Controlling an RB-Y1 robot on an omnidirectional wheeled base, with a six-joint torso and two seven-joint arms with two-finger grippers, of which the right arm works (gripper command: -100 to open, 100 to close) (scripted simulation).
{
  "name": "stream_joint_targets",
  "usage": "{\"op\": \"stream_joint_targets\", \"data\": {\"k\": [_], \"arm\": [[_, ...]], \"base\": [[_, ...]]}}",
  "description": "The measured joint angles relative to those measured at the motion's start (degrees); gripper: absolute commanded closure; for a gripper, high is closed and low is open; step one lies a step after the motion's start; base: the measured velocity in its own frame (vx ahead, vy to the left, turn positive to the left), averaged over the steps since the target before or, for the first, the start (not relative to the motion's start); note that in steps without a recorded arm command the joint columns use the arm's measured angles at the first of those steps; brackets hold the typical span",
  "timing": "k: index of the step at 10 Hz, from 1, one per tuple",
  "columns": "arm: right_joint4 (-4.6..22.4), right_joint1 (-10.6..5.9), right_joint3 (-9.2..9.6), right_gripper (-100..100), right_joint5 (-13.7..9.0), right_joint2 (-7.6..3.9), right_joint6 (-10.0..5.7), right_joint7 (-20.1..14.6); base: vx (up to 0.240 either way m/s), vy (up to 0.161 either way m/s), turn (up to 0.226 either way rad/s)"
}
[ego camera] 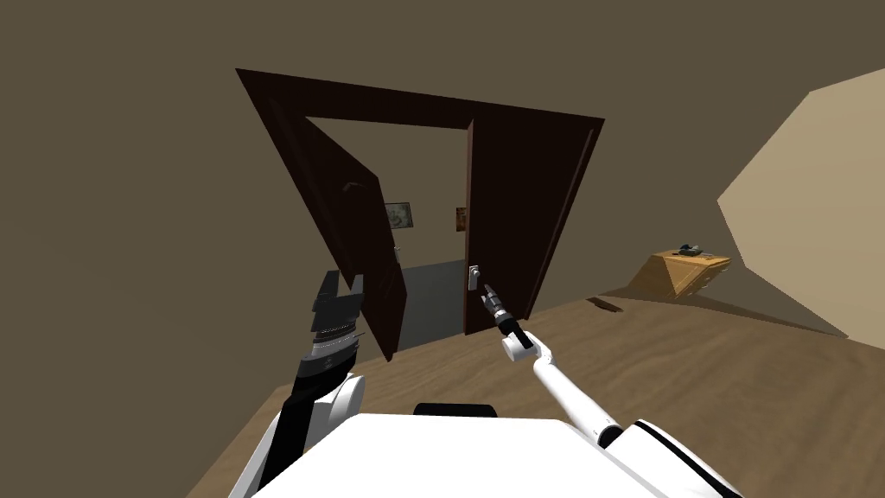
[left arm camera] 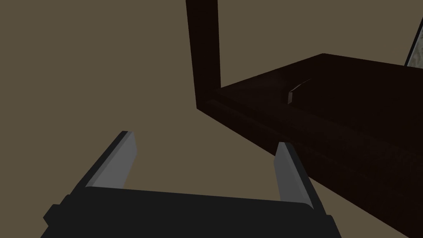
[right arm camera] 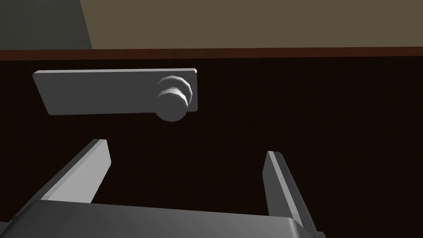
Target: Push the door open
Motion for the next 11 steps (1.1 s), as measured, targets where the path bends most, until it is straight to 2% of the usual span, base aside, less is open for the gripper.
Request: {"op": "stream_joint_targets", "data": {"k": [5,7,9,11], "arm": [[8.7,-4.76,2.23,-100,-1.43,-1.97,-0.75,-1.46],[9.86,-5.5,2.82,-100,-2.13,-2.99,-0.03,-1.55],[12.94,-7.11,3.46,-100,-2.33,-3.21,-0.78,-2.11],[13.35,-7.29,3.33,-100,-2.32,-3.09,-0.86,-2.09]], "base": [[0.06,-0.063,0.07],[0.056,-0.053,0.039],[0.017,-0.022,0.016],[0.155,0.019,0.036]]}}
